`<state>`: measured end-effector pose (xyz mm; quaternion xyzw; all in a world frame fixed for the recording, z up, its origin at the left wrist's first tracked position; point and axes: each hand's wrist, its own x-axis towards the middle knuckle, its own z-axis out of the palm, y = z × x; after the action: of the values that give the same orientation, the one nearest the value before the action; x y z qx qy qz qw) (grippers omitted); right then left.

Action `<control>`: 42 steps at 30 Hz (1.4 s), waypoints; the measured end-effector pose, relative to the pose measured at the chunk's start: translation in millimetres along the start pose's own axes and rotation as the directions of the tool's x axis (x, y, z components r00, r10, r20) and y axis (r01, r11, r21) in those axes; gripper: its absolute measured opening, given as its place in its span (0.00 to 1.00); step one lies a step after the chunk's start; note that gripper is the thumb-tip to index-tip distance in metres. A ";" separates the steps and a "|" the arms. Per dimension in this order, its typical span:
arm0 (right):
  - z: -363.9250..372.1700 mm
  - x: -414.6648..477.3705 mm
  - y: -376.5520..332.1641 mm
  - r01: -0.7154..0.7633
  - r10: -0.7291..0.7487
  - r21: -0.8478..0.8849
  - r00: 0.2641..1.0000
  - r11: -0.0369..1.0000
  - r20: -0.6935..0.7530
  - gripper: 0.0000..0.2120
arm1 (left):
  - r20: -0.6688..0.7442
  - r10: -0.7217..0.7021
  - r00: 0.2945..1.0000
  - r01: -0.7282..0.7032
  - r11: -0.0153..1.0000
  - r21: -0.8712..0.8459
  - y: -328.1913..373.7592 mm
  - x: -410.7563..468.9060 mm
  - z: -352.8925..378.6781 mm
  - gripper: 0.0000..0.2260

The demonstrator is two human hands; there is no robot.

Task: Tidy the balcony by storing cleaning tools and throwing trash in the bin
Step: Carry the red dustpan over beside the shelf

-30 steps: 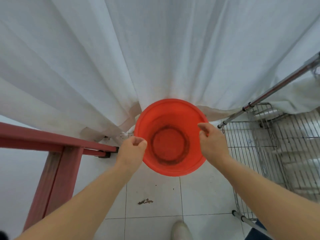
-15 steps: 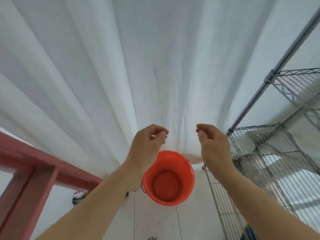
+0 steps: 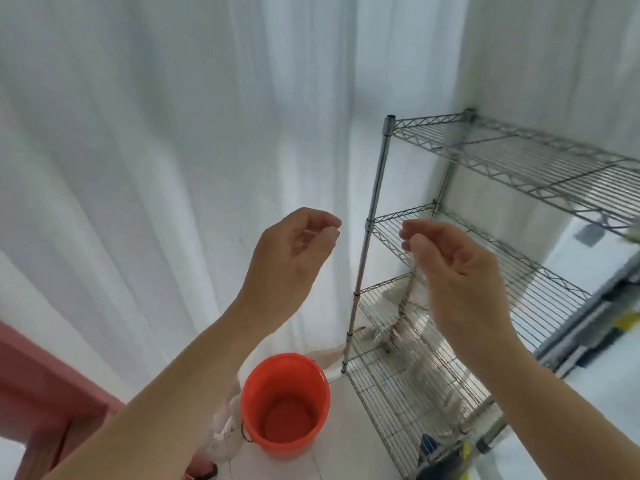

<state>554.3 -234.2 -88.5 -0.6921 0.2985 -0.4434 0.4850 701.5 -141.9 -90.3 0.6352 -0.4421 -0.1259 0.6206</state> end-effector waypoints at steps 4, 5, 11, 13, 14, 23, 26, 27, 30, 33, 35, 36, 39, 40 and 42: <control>-65.8 -32.9 -41.0 0.094 -0.103 -0.077 0.985 0.993 -0.136 0.08 | 0.121 0.180 0.976 -0.168 0.980 -0.103 60.1 -16.6 33.9 0.05; -84.7 -43.5 -49.4 0.108 -0.127 -0.103 0.973 0.989 -0.192 0.08 | 0.159 0.227 0.961 -0.205 0.969 -0.140 75.0 -22.2 46.0 0.06; -200.2 -122.8 -80.9 0.070 -0.195 -0.261 0.849 0.963 -0.491 0.10 | 0.366 0.470 0.803 -0.327 0.862 -0.388 153.7 -66.2 145.1 0.06; -239.6 -156.1 -90.5 0.025 -0.208 -0.308 0.789 0.951 -0.579 0.10 | 0.422 0.523 0.741 -0.315 0.825 -0.469 176.5 -87.0 186.3 0.05; -262.9 -178.0 -95.8 -0.008 -0.216 -0.332 0.745 0.943 -0.631 0.09 | 0.455 0.548 0.702 -0.294 0.805 -0.515 189.2 -103.0 211.8 0.05; -441.0 -399.2 -139.8 -0.249 -0.351 -0.438 0.325 0.864 -0.878 0.09 | 0.605 0.716 0.348 -0.048 0.658 -0.751 314.6 -306.8 383.9 0.06; -471.5 -469.8 -155.3 -0.331 -0.396 -0.436 0.184 0.837 -0.900 0.08 | 0.600 0.759 0.252 0.061 0.606 -0.793 348.2 -374.2 417.9 0.06; -479.5 -493.3 -160.8 -0.359 -0.409 -0.429 0.134 0.828 -0.902 0.08 | 0.596 0.773 0.219 0.100 0.589 -0.802 358.8 -396.8 429.3 0.06; -498.4 -563.6 -176.0 -0.422 -0.442 -0.388 -0.033 0.819 -0.897 0.08 | 0.573 0.815 0.084 0.222 0.546 -0.808 388.6 -466.6 459.1 0.06; -508.7 -617.1 -183.6 -0.456 -0.454 -0.331 -0.190 0.826 -0.870 0.08 | 0.551 0.833 -0.042 0.326 0.533 -0.781 407.5 -523.4 480.8 0.06; -513.7 -649.3 -184.4 -0.473 -0.458 -0.290 -0.290 0.832 -0.840 0.07 | 0.528 0.841 -0.119 0.393 0.528 -0.753 418.2 -559.7 495.0 0.07; -515.8 -662.6 -184.8 -0.486 -0.460 -0.268 -0.334 0.832 -0.823 0.07 | 0.515 0.845 -0.147 0.421 0.524 -0.740 423.5 -575.6 501.4 0.07; -524.3 -695.4 -189.9 -0.542 -0.495 -0.223 -0.428 0.810 -0.756 0.08 | 0.457 0.863 -0.214 0.492 0.500 -0.713 439.6 -619.8 522.4 0.07; -527.6 -702.9 -192.7 -0.554 -0.510 -0.221 -0.447 0.803 -0.735 0.08 | 0.440 0.867 -0.234 0.514 0.495 -0.700 444.5 -632.5 529.6 0.07; -538.9 -718.4 -196.4 -0.566 -0.536 -0.219 -0.487 0.795 -0.689 0.08 | 0.412 0.871 -0.269 0.563 0.489 -0.667 453.6 -656.6 547.0 0.07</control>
<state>-243.6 221.5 -64.1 -0.0390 0.6901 -0.6663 -0.2798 -249.1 32.3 -45.8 -0.2278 -0.7177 -0.6204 0.2194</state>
